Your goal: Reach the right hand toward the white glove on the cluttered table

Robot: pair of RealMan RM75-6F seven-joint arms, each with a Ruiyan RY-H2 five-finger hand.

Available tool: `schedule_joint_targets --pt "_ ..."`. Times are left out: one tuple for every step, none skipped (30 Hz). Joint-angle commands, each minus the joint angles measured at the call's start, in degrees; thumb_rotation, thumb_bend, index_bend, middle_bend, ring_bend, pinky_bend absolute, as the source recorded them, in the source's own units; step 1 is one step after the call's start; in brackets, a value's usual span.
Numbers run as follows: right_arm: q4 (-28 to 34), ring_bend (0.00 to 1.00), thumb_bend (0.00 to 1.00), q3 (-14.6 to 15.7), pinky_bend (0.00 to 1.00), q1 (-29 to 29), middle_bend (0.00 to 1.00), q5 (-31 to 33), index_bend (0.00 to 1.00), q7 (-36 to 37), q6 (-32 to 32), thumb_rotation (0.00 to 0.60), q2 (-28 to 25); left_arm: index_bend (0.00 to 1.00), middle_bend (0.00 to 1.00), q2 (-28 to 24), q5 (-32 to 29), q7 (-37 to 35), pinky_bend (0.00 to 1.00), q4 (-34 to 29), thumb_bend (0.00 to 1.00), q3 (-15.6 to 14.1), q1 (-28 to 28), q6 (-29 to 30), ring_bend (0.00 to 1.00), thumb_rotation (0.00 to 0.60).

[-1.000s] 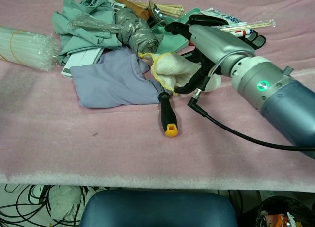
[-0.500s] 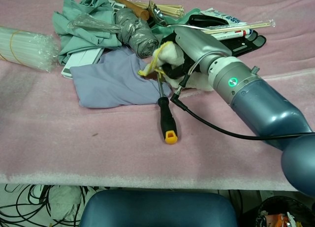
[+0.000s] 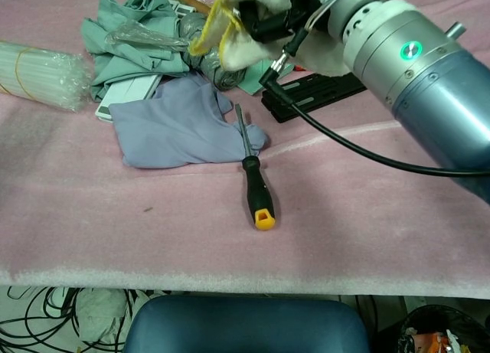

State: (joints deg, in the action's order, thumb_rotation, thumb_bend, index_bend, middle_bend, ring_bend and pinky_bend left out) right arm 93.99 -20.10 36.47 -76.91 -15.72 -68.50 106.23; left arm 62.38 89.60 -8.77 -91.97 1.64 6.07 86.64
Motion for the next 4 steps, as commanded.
schedule_joint_targets --pt "7.64 0.58 0.75 1.64 0.63 -1.18 0.62 -2.78 0.69 -0.16 -2.32 0.600 -2.68 0.00 0.00 0.11 0.01 0.27 0.00 0.04 0.00 -0.01 -0.05 0.09 0.00 0.600" --pt "8.81 0.58 0.75 2.16 0.63 -1.27 0.62 -3.46 0.69 -0.39 -2.65 0.600 -2.88 0.00 0.00 0.16 0.03 0.40 0.00 0.03 0.00 0.00 -0.07 0.15 0.00 0.600" --pt "9.79 0.58 0.75 2.67 0.63 -1.26 0.62 -4.14 0.69 -0.75 -2.87 0.600 -2.99 0.00 0.00 0.20 0.06 0.56 0.00 0.00 0.00 0.00 -0.10 0.24 0.00 0.600" --pt "10.39 0.58 0.75 2.99 0.63 -1.23 0.62 -4.52 0.69 -1.11 -3.02 0.600 -3.03 0.00 0.00 0.23 0.05 0.63 0.00 -0.03 0.00 -0.01 -0.14 0.30 0.00 0.600"
